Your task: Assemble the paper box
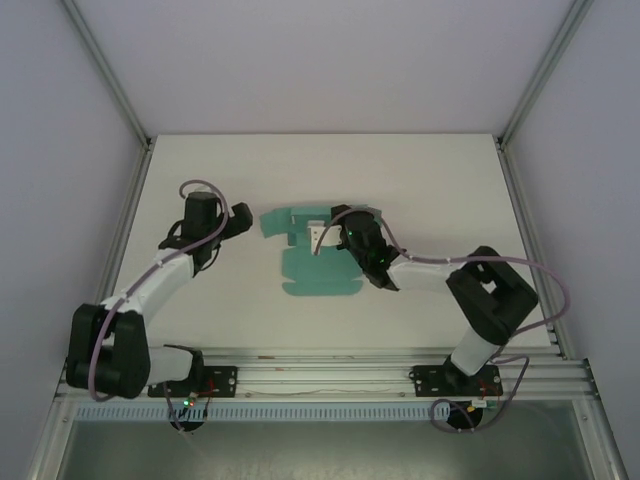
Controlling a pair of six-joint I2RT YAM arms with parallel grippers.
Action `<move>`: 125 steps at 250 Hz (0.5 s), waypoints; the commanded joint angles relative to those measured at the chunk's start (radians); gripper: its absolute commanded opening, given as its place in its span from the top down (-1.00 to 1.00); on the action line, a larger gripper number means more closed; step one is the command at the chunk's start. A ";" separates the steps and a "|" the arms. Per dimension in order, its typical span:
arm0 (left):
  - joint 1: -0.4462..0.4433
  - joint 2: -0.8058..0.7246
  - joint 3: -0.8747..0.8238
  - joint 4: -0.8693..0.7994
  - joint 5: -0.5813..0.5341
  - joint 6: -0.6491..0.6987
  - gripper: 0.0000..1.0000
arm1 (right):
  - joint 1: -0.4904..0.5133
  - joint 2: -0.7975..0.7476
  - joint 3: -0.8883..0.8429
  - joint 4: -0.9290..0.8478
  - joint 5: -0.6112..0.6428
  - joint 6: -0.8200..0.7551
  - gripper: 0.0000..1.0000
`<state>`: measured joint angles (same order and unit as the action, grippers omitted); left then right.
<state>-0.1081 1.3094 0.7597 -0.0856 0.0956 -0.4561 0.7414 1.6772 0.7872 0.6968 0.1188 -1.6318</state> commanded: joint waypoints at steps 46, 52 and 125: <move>0.019 0.199 0.129 0.071 0.055 0.038 -1.00 | 0.012 0.113 -0.043 0.368 0.012 -0.212 1.00; 0.016 0.213 0.139 0.072 0.061 0.045 -1.00 | 0.013 0.113 -0.044 0.365 0.013 -0.210 1.00; 0.018 0.330 0.196 0.095 0.260 0.139 -0.88 | 0.015 0.086 -0.049 0.300 0.027 -0.124 1.00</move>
<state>-0.0963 1.6135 0.9325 -0.0280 0.2260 -0.3836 0.7502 1.7931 0.7494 0.9848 0.1287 -1.7992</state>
